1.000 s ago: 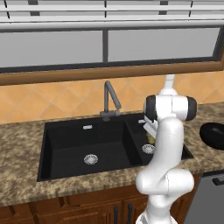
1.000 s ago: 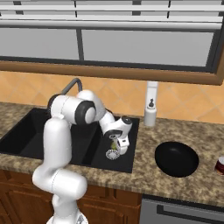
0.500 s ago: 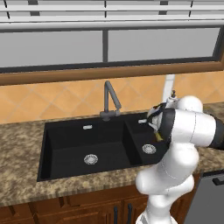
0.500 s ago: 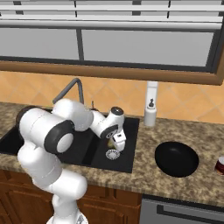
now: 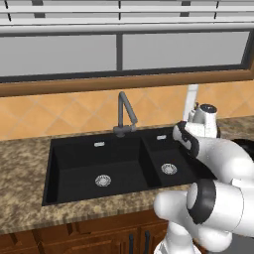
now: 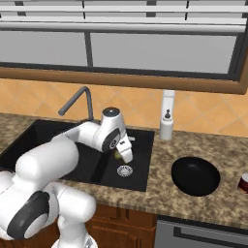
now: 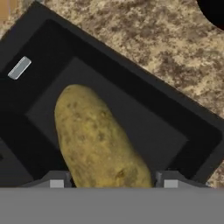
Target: Pick the potato from the sink and place it in the bowl. Then pick the bowl and place it in the microwave. Then close the microwave door and press the start button.
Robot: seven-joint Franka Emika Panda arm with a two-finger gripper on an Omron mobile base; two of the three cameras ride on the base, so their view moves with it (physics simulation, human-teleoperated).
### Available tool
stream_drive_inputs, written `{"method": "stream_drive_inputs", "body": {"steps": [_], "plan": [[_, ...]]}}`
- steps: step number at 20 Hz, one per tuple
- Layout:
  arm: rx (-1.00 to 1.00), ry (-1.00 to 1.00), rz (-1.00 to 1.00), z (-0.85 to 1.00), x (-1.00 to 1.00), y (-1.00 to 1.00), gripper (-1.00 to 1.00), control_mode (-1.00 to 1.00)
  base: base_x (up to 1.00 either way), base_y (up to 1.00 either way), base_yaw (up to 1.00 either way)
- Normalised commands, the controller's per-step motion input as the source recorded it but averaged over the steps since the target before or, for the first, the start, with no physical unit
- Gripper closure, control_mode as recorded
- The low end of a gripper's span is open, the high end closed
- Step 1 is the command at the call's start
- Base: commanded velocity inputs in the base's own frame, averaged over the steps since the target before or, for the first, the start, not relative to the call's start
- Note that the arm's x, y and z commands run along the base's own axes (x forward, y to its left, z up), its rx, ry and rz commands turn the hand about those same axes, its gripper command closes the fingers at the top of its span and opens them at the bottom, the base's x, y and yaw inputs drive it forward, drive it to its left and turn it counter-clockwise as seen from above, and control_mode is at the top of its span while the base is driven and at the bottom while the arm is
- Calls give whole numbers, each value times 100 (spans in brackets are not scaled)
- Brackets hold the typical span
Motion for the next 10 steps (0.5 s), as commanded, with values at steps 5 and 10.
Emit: {"method": "stream_drive_inputs", "body": {"steps": [5, 10], "plan": [[-4, 0, 0, 66, -40, -77, 100, -100, 0, 0, 0], [-4, 0, 0, 24, -23, -100, 100, -100, 0, 0, 0]]}}
